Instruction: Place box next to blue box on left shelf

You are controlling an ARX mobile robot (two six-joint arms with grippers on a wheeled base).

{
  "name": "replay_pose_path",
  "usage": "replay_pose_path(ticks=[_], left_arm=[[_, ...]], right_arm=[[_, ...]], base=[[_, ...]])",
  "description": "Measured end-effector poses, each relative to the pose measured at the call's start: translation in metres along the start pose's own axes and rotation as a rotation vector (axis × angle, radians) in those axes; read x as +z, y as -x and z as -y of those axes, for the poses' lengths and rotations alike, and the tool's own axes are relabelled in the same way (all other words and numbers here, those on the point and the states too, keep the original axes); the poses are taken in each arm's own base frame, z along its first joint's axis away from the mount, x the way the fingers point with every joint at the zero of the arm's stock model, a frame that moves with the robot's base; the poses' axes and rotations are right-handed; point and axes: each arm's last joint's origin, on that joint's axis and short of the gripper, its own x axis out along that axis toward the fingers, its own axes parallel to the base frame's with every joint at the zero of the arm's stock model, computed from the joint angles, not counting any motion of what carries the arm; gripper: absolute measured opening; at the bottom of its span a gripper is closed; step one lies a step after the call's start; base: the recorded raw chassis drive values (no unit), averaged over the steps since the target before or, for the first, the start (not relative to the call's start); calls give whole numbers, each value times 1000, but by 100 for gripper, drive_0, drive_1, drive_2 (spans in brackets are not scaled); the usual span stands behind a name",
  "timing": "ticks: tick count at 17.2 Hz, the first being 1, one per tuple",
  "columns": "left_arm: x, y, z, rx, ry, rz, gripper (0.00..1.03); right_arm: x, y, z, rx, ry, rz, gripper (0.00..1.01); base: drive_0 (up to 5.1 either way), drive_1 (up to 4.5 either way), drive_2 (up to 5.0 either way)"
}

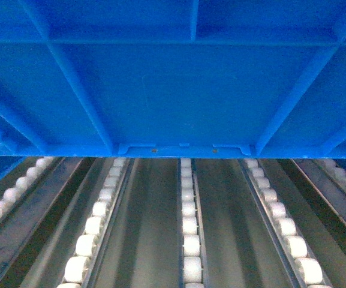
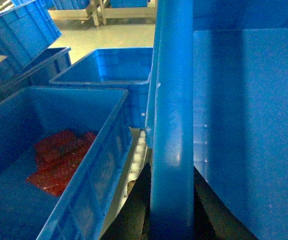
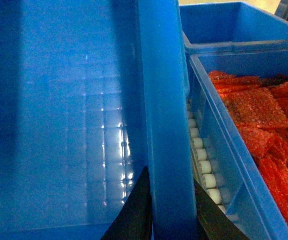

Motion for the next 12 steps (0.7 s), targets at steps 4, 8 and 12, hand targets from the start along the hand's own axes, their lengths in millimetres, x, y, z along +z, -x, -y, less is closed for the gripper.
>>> replay_pose_path(ticks=[4, 8, 12], left_arm=[[0, 0, 0, 0, 0, 0, 12], [0, 0, 0, 0, 0, 0, 12], [0, 0, 0, 0, 0, 0, 12]], right_arm=[[0, 0, 0, 0, 0, 0, 10], [0, 0, 0, 0, 0, 0, 10], [0, 0, 0, 0, 0, 0, 10]], base=[[0, 0, 0], [0, 0, 0], [0, 0, 0]])
